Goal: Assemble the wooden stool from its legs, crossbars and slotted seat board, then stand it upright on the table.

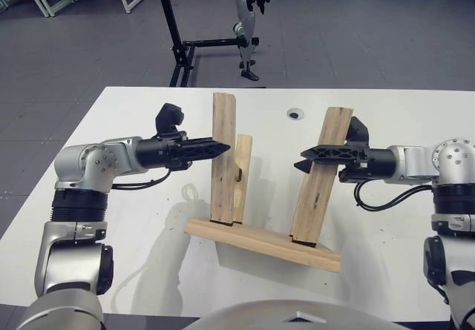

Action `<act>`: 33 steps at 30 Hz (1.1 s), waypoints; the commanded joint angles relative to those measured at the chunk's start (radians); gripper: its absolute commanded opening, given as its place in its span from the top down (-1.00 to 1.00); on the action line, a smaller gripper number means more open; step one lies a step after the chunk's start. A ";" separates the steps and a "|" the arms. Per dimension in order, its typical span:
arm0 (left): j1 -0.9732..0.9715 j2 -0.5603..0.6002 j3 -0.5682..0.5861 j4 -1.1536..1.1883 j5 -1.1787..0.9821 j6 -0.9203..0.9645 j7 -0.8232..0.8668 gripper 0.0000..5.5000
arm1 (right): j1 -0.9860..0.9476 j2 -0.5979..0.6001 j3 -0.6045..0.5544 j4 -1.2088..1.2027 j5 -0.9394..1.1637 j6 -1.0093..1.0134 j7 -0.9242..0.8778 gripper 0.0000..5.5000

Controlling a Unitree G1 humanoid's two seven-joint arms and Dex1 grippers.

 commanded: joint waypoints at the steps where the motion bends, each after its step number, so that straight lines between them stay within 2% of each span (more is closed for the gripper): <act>1: 0.000 -0.007 0.013 0.089 0.059 -0.028 0.020 -0.41 | -0.059 -0.034 -0.003 0.063 -0.114 -0.071 0.049 -0.69; 3: -0.007 -0.012 0.028 0.137 0.082 -0.048 0.023 -0.42 | -0.082 -0.072 0.023 0.134 -0.224 -0.170 0.104 -0.78; 10: -0.005 0.008 0.120 0.166 0.082 -0.049 0.008 -0.42 | -0.102 -0.150 0.065 0.278 -0.452 -0.359 0.309 -0.78; 17: 0.029 0.048 0.215 0.197 0.089 -0.071 0.004 -0.42 | -0.096 -0.167 0.012 0.317 -0.528 -0.416 0.380 -0.78; 23: 0.227 0.143 0.274 0.078 0.083 -0.115 -0.109 -0.42 | -0.019 -0.260 -0.079 0.207 -0.513 -0.391 0.431 -0.78; 24: 0.256 0.164 0.285 0.064 0.086 -0.122 -0.129 -0.42 | 0.014 -0.277 -0.098 0.157 -0.504 -0.391 0.441 -0.78; 26: 0.351 0.212 0.280 -0.036 0.109 -0.163 -0.173 -0.42 | 0.212 -0.352 -0.102 -0.106 -0.534 -0.509 0.519 -0.78; 28: 0.465 0.261 0.267 -0.157 0.124 -0.216 -0.248 -0.42 | 0.473 -0.453 -0.081 -0.372 -0.593 -0.659 0.651 -0.78; 29: 0.519 0.275 0.241 -0.194 0.176 -0.300 -0.274 -0.42 | 0.604 -0.506 -0.055 -0.464 -0.672 -0.773 0.696 -0.78; 31: 0.593 0.290 0.188 -0.238 0.276 -0.437 -0.287 -0.42 | 0.759 -0.568 -0.025 -0.573 -0.776 -0.912 0.741 -0.78; 33: 0.610 0.282 0.149 -0.271 0.326 -0.508 -0.277 -0.42 | 0.825 -0.589 -0.007 -0.628 -0.838 -0.993 0.747 -0.78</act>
